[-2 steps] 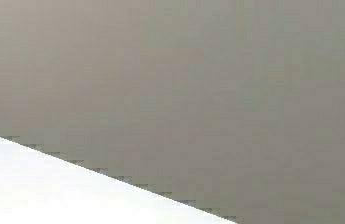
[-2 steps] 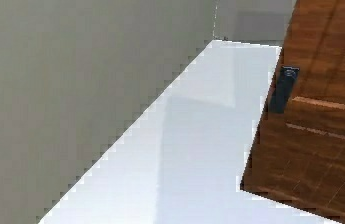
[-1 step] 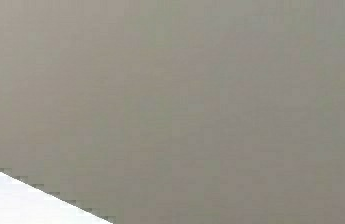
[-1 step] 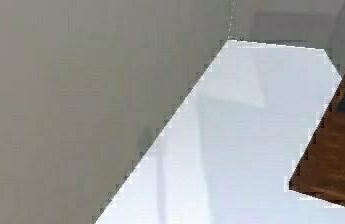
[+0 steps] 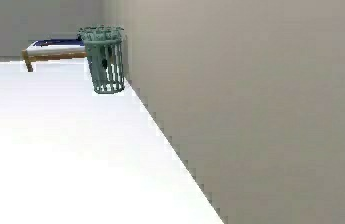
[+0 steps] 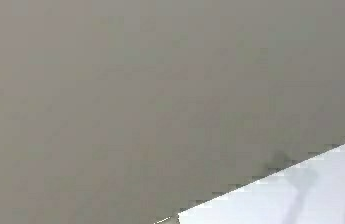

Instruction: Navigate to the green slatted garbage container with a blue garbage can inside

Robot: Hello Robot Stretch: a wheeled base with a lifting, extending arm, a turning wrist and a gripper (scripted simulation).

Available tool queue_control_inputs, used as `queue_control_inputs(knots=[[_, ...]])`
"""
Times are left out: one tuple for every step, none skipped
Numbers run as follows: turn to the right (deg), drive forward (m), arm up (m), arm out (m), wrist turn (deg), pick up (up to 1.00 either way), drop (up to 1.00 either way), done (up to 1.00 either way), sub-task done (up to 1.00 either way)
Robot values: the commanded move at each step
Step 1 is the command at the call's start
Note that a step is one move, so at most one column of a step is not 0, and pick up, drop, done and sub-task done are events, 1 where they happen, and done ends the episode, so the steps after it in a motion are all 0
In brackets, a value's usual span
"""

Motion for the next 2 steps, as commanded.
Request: queue_control_inputs(knots=[[-27.0,0.0,0.0,0.0,0.0,0.0,0.0,0.0,0.0],[0.0,1.0,0.0,0.0,0.0,0.0,0.0,0.0,0.0]])
